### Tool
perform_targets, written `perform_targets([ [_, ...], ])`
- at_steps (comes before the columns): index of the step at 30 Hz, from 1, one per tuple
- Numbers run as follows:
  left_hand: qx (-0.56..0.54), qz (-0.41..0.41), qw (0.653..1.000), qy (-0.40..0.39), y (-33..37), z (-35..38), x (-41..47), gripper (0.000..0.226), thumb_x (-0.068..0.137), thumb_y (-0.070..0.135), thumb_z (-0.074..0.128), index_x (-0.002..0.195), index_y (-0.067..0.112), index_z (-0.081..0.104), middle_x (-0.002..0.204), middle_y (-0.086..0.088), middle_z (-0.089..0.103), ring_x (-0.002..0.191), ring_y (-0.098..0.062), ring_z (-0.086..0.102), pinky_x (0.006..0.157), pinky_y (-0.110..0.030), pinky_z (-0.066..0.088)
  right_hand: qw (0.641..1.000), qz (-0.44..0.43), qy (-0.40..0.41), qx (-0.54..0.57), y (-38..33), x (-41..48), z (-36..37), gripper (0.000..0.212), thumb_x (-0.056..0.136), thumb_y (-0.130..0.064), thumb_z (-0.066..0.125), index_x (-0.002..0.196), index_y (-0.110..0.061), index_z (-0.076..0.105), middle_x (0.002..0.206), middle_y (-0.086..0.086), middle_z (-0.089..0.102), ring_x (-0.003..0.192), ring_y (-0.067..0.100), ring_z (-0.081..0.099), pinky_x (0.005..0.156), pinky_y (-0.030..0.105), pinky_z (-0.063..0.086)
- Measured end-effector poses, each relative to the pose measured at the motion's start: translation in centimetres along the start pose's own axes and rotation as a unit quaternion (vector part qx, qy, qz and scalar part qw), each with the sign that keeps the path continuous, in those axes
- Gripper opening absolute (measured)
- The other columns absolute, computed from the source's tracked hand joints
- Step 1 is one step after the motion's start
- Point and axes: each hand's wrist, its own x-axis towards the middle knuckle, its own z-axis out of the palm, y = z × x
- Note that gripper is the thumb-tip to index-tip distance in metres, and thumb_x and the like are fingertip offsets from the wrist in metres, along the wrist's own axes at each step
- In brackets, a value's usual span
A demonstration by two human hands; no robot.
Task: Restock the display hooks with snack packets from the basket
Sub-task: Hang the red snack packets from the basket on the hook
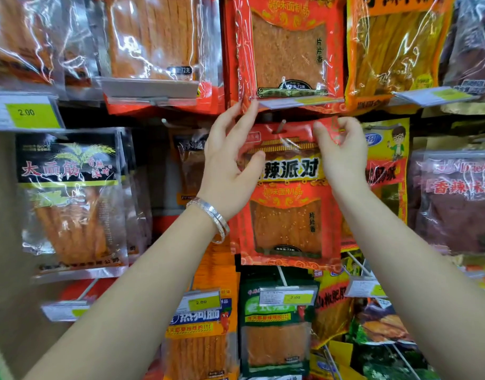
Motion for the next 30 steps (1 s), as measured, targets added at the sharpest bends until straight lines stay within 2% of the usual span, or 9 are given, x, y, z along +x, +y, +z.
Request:
perform_targets([
  [2,0.023,0.004,1.0,-0.002,-1.0,0.4,-0.8,0.066,0.085,0.021,0.052,0.143,0.037,0.027,0.145,0.01,0.023,0.136,0.001,0.016,0.11,-0.013,0.01,1.0,0.012,0.004,0.021,0.7,-0.7,0.0,0.031,0.09,-0.038,0.061,0.111,-0.018,0.049,0.088,-0.02,0.046,0.079,-0.011,0.047,0.066,0.0,0.034],
  [4,0.036,-0.015,0.999,-0.006,-2.5,0.8,-2.2,0.067,0.085,0.023,0.053,0.142,0.041,0.023,0.147,0.009,0.018,0.138,-0.001,0.013,0.112,-0.023,0.011,1.0,0.0,0.014,0.024,1.2,-2.1,-0.3,0.049,0.088,-0.035,0.063,0.128,-0.017,0.042,0.103,-0.013,0.048,0.09,0.001,0.051,0.074,0.004,0.038],
  [6,0.03,-0.055,0.998,-0.022,-4.3,1.2,-3.8,0.068,0.084,0.023,0.054,0.139,0.047,0.022,0.152,0.007,0.011,0.141,-0.004,0.009,0.112,-0.026,0.011,0.996,-0.072,0.036,-0.028,2.3,-3.9,-0.6,0.061,0.087,-0.027,0.066,0.137,-0.012,0.036,0.123,-0.003,0.044,0.111,0.018,0.05,0.094,0.019,0.04],
  [8,0.018,-0.086,0.994,-0.058,-6.1,1.5,-5.4,0.07,0.084,0.019,0.056,0.135,0.054,0.022,0.154,0.006,0.001,0.143,-0.008,0.005,0.112,-0.026,0.011,0.978,-0.164,0.039,-0.12,3.7,-5.9,-0.6,0.06,0.086,-0.02,0.066,0.138,-0.006,0.039,0.136,0.011,0.042,0.127,0.024,0.038,0.109,0.028,0.027],
  [13,0.024,-0.162,0.978,-0.128,-9.5,2.6,-7.3,0.069,0.085,0.014,0.06,0.138,0.045,0.028,0.154,0.004,0.003,0.141,-0.012,0.014,0.107,-0.02,0.014,0.938,-0.226,-0.103,-0.243,7.2,-9.3,1.0,0.053,0.089,-0.023,0.061,0.139,-0.012,0.045,0.151,0.016,0.032,0.14,0.033,0.028,0.11,0.042,0.024],
  [17,0.018,-0.214,0.958,-0.193,-11.8,3.5,-7.2,0.076,0.085,0.019,0.061,0.146,0.037,0.018,0.149,-0.002,0.025,0.135,-0.009,0.022,0.104,-0.02,0.017,0.919,-0.217,-0.134,-0.301,8.9,-8.4,2.8,0.056,0.09,-0.023,0.06,0.143,-0.019,0.041,0.156,0.016,0.019,0.143,0.037,0.019,0.108,0.044,0.025],
  [21,0.002,-0.283,0.937,-0.205,-13.8,4.4,-6.0,0.081,0.084,0.019,0.063,0.147,0.037,0.015,0.149,-0.006,0.026,0.137,-0.02,0.027,0.107,-0.026,0.022,0.891,-0.194,-0.18,-0.369,9.8,-6.6,5.1,0.056,0.091,-0.023,0.058,0.143,-0.019,0.039,0.156,0.021,0.013,0.142,0.041,0.019,0.104,0.053,0.036],
  [24,-0.012,-0.335,0.922,-0.193,-14.8,4.9,-4.9,0.079,0.084,0.02,0.062,0.147,0.037,0.016,0.148,-0.008,0.027,0.136,-0.024,0.03,0.109,-0.034,0.027,0.883,-0.161,-0.215,-0.385,10.2,-5.4,6.9,0.057,0.093,-0.023,0.053,0.146,-0.019,0.033,0.157,0.021,0.007,0.143,0.039,0.016,0.106,0.051,0.036],
  [30,-0.011,-0.376,0.901,-0.216,-16.5,5.1,-2.9,0.075,0.088,0.027,0.061,0.148,0.034,0.016,0.152,-0.005,0.027,0.131,-0.022,0.038,0.103,-0.03,0.034,0.873,-0.052,-0.271,-0.403,9.6,-3.3,8.8,0.053,0.096,-0.028,0.045,0.147,-0.023,0.031,0.16,0.012,0.005,0.145,0.032,0.016,0.111,0.043,0.03],
])
